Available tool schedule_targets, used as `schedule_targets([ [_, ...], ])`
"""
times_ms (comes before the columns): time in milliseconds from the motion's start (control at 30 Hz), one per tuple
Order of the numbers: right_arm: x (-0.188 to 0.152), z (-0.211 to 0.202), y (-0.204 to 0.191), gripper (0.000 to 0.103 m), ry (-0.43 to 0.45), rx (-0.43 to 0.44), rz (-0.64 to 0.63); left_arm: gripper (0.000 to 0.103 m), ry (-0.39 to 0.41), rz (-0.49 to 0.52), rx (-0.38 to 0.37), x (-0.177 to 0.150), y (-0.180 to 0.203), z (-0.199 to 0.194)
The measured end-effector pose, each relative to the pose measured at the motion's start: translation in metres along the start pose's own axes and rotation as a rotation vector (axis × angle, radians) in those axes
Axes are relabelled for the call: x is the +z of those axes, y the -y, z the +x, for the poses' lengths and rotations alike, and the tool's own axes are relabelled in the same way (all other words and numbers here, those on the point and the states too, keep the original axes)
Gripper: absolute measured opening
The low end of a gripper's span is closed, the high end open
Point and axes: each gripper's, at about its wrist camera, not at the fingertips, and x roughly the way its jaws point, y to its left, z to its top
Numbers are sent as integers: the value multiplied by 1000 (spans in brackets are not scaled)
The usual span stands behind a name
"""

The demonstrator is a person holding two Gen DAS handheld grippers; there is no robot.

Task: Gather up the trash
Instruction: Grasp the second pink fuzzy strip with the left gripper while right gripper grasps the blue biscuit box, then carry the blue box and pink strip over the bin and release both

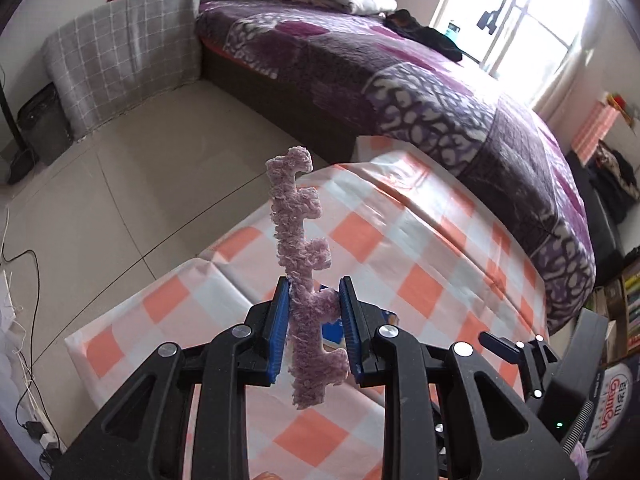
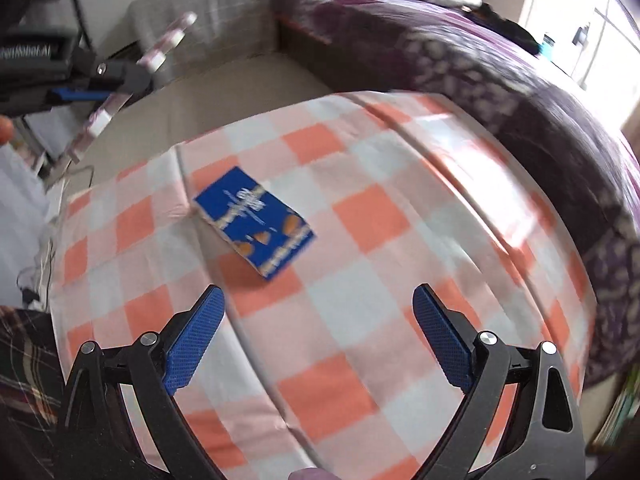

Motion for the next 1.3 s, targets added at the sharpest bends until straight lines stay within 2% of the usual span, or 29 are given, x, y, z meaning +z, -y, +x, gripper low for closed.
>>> schedule_targets([
  [200, 52, 42, -42, 91, -75, 86, -178, 25, 5, -76, 1, 12, -43, -5],
  [400, 58, 76, -66, 90, -167, 94, -306, 25, -20, -91, -29, 17, -52, -1],
  [467, 55, 84, -73, 82, -192, 109, -328, 26, -23, -80, -27, 16, -50, 0],
  [500, 54, 87, -73, 73, -205, 128, -323, 26, -24, -74, -22, 16, -49, 1],
  [567, 55, 85, -68, 55, -190, 169, -279, 26, -28, -68, -19, 16, -50, 3],
  [733, 64, 62, -45, 54, -91, 141, -69, 25, -2, -79, -10, 18, -51, 3],
  [900, 76, 19, -25, 54, 52, 35, 103, 25, 59, -85, 18, 21, -46, -2],
  [1133, 72, -32, 1, 55, 177, -96, 286, 25, 138, -92, 43, 22, -37, -14],
  [1300, 59, -55, 16, 55, 220, -168, 362, 26, 163, -59, 49, 16, -19, -20],
])
